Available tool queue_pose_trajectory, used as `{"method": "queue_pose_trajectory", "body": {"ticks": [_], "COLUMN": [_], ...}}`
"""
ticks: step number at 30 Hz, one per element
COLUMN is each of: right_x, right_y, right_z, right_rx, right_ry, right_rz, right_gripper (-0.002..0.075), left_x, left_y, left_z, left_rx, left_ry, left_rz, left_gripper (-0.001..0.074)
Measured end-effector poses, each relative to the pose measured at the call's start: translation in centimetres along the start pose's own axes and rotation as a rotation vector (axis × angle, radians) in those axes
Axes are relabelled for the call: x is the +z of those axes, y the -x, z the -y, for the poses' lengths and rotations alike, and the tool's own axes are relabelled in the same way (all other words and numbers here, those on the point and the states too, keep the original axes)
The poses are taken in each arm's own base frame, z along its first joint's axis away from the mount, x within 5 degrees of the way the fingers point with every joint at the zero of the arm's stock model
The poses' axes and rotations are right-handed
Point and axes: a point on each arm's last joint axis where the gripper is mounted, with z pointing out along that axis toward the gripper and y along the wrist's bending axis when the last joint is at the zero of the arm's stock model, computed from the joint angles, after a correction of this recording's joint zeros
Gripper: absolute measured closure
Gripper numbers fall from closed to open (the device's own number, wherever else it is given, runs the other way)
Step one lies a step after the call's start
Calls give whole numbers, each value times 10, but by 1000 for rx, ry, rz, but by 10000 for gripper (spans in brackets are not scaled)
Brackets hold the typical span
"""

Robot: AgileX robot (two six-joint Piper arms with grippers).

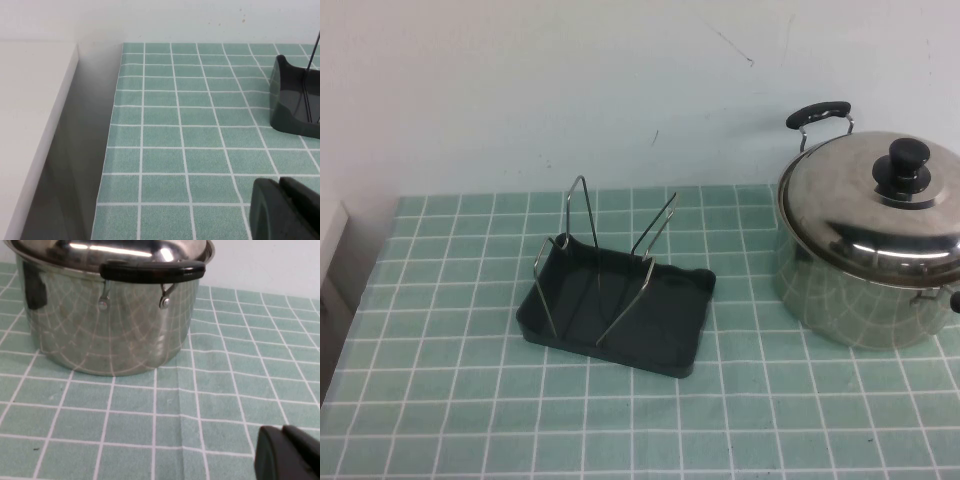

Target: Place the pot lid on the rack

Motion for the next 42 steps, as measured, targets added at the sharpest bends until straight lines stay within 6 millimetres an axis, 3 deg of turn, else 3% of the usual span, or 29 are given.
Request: {"method": "queue_pose_trajectory", "body": {"ticks": [29,38,42], "right_x": [0,0,-1], "right_y": [0,5,15], "right_z": [0,1,2], "right_rx": [0,0,0], "right_ry": [0,-7,-21], "right_rz": [0,58,179], "right_gripper": [727,727,727], "left_x": [0,0,0], "left_y": [0,0,9], "left_z": [-1,-1,0], "left_rx": [19,19,22], "left_ry": [6,6,2], "left_rz": [-2,1,99], "left_gripper": [739,738,739]}}
